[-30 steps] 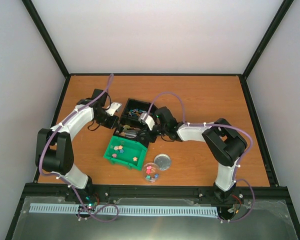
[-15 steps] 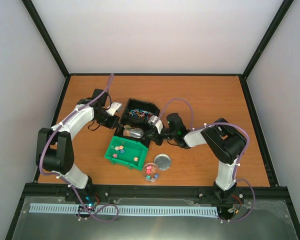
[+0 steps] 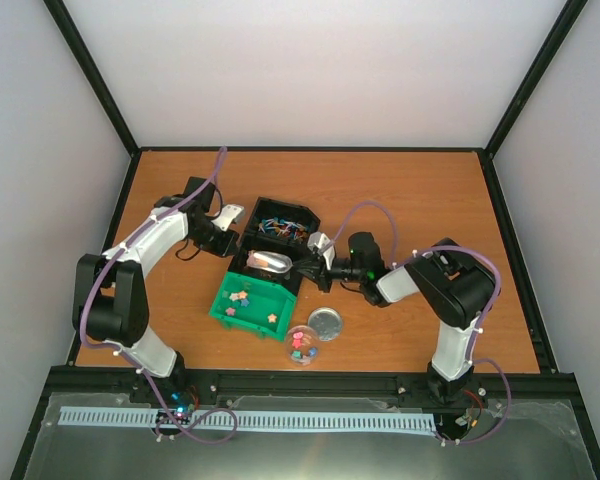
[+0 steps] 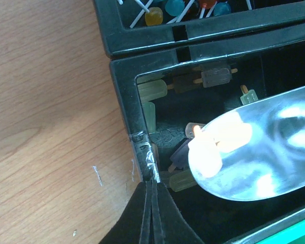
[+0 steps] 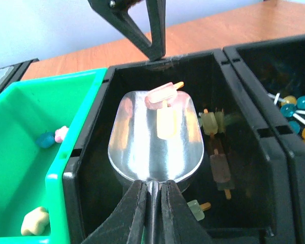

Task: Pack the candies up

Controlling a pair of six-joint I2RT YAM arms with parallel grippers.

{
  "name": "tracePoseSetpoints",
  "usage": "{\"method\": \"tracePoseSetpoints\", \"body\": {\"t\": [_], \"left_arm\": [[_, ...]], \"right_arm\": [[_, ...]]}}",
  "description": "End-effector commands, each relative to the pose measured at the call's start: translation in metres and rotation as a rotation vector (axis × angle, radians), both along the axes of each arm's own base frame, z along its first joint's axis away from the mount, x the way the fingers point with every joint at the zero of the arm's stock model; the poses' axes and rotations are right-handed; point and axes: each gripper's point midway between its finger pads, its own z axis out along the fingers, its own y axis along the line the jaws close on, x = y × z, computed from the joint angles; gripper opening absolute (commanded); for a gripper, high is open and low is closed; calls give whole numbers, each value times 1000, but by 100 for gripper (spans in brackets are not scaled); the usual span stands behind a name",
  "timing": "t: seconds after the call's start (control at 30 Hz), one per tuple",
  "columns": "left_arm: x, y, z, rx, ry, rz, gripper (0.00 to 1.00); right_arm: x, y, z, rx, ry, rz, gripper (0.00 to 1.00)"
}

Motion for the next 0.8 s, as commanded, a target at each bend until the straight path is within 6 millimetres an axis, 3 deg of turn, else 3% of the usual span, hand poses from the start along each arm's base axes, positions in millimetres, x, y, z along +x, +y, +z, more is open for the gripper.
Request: {"method": "tracePoseSetpoints", "body": {"t": [0.0,0.2,0.57,0.67,0.77], "left_arm": [[-22,1,-24,21,128,-19,1],[-22,1,-26,24,136,-15,1],[-23,1,-28,21,147,-19,1],[-23,1,-28,20,144,-21,1],[-23,2,-29,19,146,-21,1]], "right_arm": [[9,-6,40,111,-131,-12,3],[10,-15,60,144,-184,-8,3],[-12,-28,99,130,-350,110,3],[-25,-37,102,75,-288,208,3],[-37,-53,90,-23,-194,309,3]]}}
